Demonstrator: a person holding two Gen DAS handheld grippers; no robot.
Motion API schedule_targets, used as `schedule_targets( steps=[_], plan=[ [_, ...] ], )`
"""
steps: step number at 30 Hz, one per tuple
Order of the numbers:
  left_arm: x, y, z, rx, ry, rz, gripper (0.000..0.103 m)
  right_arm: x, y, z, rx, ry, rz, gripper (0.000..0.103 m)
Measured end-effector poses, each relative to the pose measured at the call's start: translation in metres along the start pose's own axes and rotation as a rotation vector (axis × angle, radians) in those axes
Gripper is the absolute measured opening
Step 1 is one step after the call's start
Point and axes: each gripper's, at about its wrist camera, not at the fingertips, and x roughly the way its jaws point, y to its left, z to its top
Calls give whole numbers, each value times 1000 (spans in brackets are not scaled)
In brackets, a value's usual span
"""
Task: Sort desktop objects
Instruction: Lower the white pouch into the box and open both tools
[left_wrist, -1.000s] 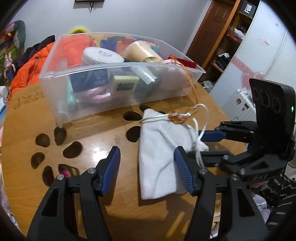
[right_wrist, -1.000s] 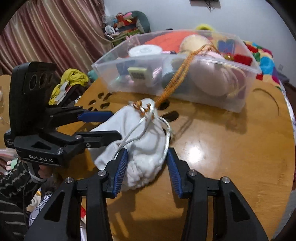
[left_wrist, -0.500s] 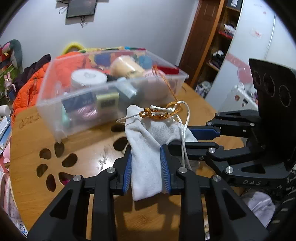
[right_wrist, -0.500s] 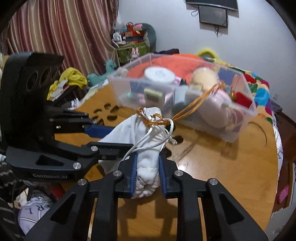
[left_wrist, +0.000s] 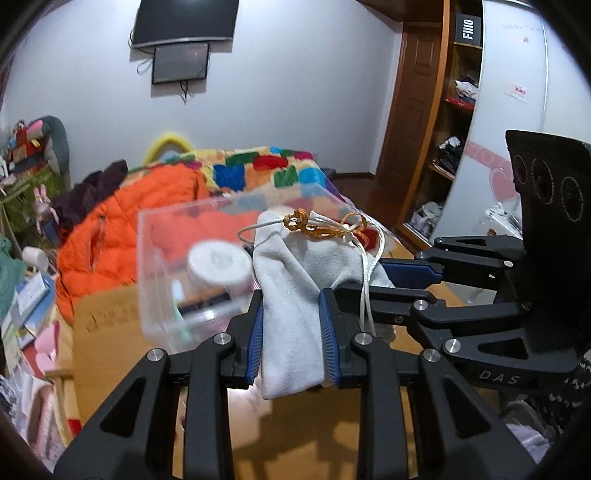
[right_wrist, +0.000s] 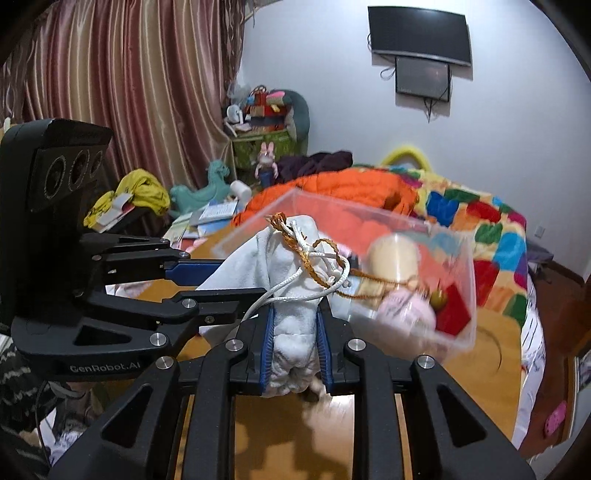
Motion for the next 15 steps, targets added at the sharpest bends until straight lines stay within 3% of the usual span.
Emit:
schedule_targets(
  steps=[9, 15],
  plan=[
    [32, 30, 36, -19, -23, 31, 26, 29, -29, 31, 118, -31, 7, 19],
    [65, 40, 29, -21, 23, 95, 26, 58, -38, 32, 129, 27, -58, 19]
  ],
)
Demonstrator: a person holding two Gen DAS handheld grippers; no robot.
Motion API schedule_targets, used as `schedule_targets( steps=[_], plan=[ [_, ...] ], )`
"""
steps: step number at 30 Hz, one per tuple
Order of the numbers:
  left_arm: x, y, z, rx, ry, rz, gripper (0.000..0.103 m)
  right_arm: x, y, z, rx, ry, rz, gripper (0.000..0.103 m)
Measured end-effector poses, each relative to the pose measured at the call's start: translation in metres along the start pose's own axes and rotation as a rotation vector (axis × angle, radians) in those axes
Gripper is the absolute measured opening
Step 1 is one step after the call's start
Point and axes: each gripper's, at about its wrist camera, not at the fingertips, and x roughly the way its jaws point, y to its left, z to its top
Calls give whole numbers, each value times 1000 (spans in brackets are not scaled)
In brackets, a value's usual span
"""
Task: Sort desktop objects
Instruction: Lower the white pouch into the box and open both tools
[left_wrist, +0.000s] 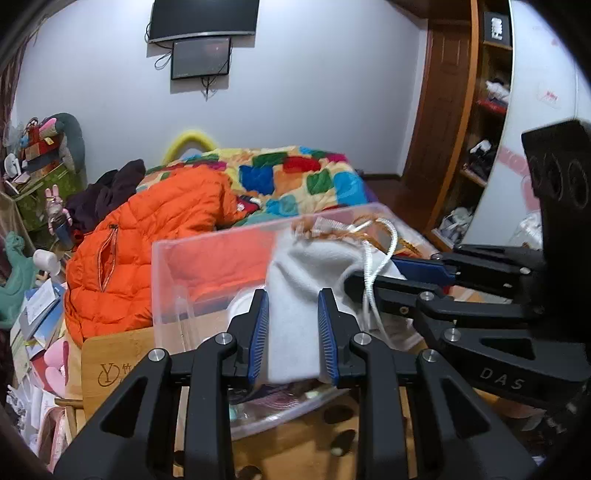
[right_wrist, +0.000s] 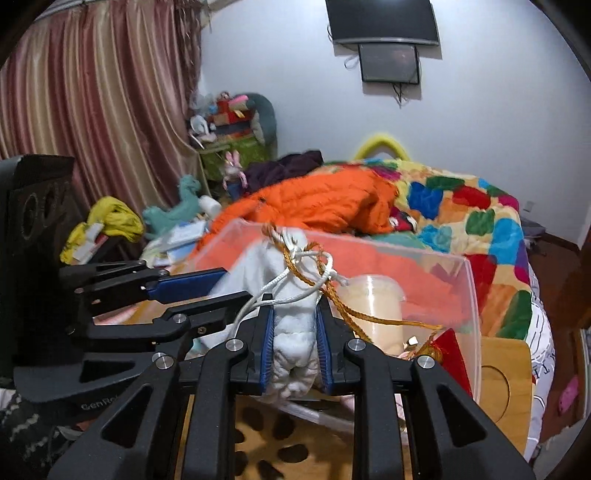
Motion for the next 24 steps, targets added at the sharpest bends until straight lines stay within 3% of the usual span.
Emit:
schedule_targets(
  steps=[6, 9, 11, 13, 22, 24],
  plan=[
    [4, 0, -7, 9, -5, 30, 29, 0, 0, -4, -39, 15, -65, 23],
    [-1, 2, -7, -1, -11, 39, 29, -4, 2, -5, -55, 25, -104, 38],
    [-5, 4, -7, -12, -17, 37, 30, -6, 0, -6, -46, 31, -106, 57],
    [-9, 5, -6, -24, -23, 39, 30, -13, -3, -10, -13, 18, -79, 61],
    [-35, -6, -10, -13, -71, 73, 33, -26, 2, -21, 17, 19, -55, 61],
    [-40, -8, -12, -17, -82, 85, 39, -30, 2, -23, 23, 11, -62, 61]
  ],
)
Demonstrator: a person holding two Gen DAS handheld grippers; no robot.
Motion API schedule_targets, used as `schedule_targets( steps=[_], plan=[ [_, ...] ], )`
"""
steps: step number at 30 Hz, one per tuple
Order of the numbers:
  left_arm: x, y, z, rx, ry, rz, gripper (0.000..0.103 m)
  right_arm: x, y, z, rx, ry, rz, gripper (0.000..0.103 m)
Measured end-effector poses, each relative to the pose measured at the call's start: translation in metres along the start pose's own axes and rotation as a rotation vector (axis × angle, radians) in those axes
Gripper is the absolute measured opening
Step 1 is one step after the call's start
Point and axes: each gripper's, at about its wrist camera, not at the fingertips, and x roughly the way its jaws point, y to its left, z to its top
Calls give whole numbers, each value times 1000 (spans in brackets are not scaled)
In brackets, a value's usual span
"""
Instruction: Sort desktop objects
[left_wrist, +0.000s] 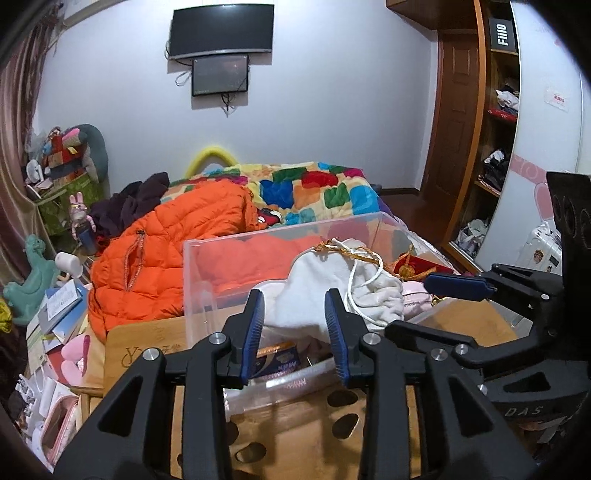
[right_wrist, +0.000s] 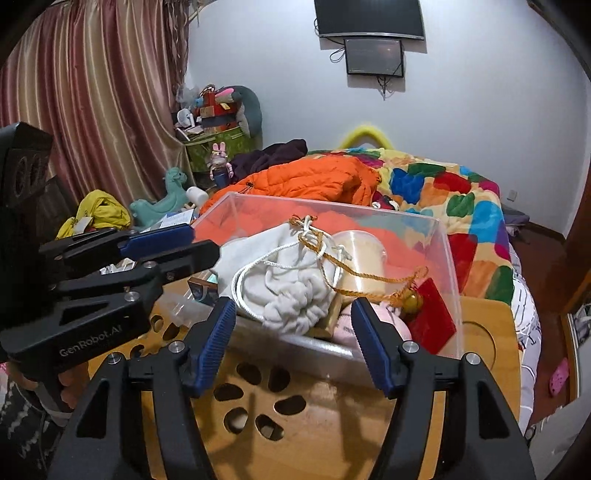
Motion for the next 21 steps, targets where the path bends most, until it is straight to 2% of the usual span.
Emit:
schedule_targets(
  steps=[1, 3, 5, 8, 14, 18, 21],
  plan=[
    [-3, 0, -1, -5, -7, 5, 46, -2, 0, -2, 3, -3, -2, 61],
    [-9, 1, -3, -18, -23, 2, 50, -7, -2, -4, 23, -6, 10, 63],
    [-15, -1, -3, -31, -39, 9, 54, -10, -3, -6, 59, -1, 39, 70],
    [-23, -3, -4, -49, -74, 25, 67, -18, -5, -12, 99, -21, 48, 73],
    [-30, -11, -13, -43, -109, 68, 74, -35, -4, -18, 112, -71, -32, 74],
    [-33, -12, -21, -72, -128, 66, 84, -47, -4, -21, 112, -117, -105, 74],
    [-34, -18, -28, -55, -149, 98, 90, -57, -1, -25, 83, -159, -182, 80]
  ],
)
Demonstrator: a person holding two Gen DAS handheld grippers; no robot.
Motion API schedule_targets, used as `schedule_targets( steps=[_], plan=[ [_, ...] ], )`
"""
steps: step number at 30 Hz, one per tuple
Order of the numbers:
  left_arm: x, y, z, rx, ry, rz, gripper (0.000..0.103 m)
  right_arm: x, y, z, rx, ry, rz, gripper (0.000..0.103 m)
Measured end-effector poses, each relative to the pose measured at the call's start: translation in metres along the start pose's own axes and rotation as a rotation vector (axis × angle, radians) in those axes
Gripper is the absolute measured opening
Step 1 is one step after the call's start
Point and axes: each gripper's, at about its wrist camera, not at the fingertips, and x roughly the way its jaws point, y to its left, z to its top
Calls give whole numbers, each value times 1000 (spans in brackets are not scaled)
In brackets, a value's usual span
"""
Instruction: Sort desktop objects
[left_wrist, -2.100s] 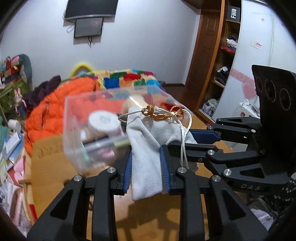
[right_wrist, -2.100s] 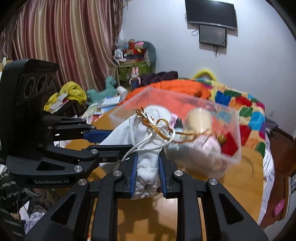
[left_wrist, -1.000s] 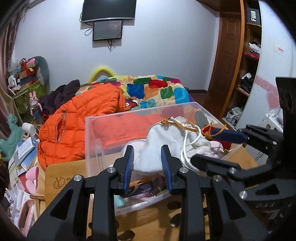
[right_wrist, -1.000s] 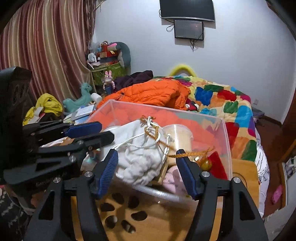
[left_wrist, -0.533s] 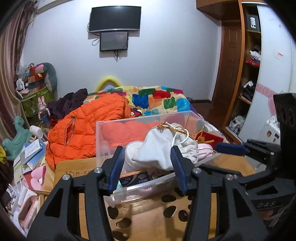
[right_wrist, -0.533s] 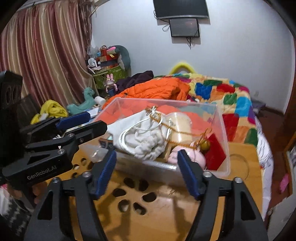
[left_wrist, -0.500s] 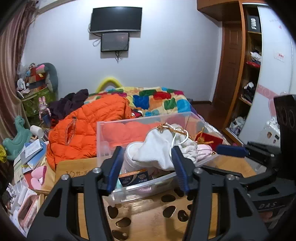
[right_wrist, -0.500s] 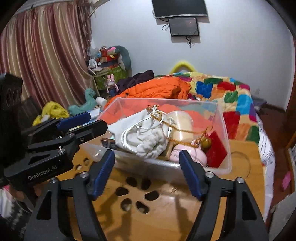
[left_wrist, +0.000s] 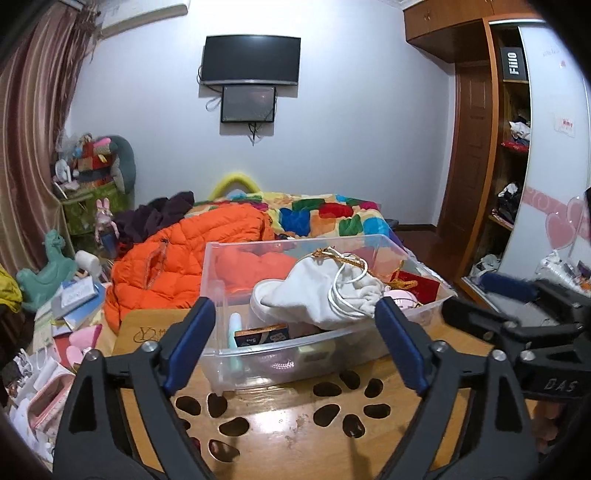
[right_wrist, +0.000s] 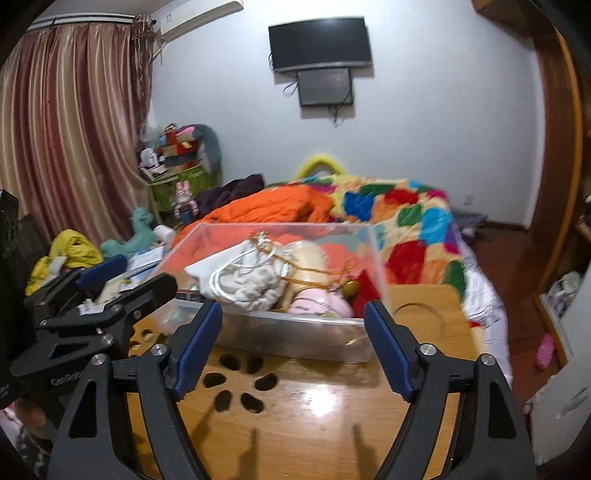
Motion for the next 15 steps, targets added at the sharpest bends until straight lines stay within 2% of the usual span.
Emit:
schedule_targets(
  steps=[3, 5, 15],
  plan=[
    [1, -6, -5, 36, -6, 54, 92, -11, 4, -2, -37, -56, -61, 82],
    [2, -8, -7, 40, 3, 61, 92, -15, 5, -4, -58, -75, -78, 82],
    [3, -10, -11, 32, 18, 61, 95, -12, 3, -13, -52, -57, -53, 82]
  ],
)
